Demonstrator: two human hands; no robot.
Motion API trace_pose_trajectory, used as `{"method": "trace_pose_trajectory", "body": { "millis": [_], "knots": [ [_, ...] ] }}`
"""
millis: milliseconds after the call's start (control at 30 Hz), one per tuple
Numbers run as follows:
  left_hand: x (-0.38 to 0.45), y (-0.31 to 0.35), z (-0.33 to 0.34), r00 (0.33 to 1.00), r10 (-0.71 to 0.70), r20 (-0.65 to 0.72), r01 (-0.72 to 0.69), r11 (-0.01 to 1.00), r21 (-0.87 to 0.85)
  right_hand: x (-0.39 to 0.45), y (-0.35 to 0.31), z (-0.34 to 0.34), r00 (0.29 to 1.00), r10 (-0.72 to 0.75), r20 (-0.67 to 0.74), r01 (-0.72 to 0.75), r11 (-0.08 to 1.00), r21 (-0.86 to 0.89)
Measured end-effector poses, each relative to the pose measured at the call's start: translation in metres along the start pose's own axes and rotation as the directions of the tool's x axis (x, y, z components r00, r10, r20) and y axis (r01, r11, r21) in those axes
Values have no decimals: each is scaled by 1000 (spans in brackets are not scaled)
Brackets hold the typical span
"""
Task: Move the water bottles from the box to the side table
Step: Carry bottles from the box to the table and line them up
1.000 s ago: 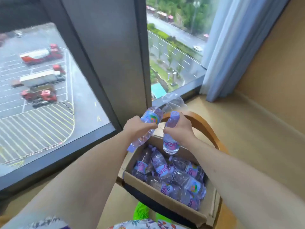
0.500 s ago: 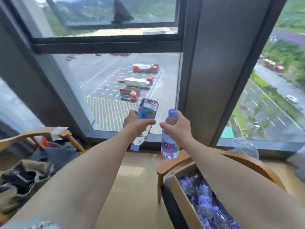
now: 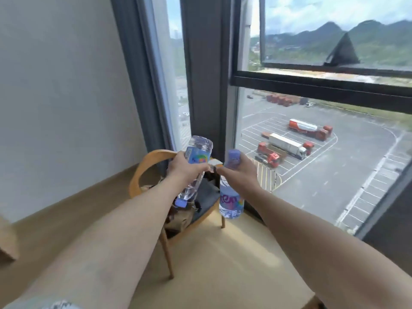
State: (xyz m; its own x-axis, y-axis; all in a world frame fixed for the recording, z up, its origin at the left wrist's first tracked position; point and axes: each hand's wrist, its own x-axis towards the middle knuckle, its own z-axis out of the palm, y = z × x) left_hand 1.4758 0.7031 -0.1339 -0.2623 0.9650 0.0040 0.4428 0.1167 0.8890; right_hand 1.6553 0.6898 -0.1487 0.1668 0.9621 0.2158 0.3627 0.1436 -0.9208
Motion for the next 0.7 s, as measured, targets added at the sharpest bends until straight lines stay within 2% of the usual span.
{"method": "trace_pose_trajectory", "body": {
  "millis": [200, 367, 500, 700],
  "knots": [
    [-1, -85, -170, 969, -119, -218, 105, 992, -75, -39, -78, 170, 969, -80, 233, 65, 995, 74],
    [-27, -154, -297, 885, -237, -401, 214, 971, -102, -83, -136, 298, 900, -158, 406, 105, 983, 151],
    [-49, -209, -386, 770, -335, -543, 274, 942, -193, -120, -178, 394, 799, -191, 570, 96, 976, 194],
    [-78, -291, -503, 612, -427, -666, 311, 904, -294, -177, -233, 535, 622, -260, 738, 77, 959, 273]
  ]
}}
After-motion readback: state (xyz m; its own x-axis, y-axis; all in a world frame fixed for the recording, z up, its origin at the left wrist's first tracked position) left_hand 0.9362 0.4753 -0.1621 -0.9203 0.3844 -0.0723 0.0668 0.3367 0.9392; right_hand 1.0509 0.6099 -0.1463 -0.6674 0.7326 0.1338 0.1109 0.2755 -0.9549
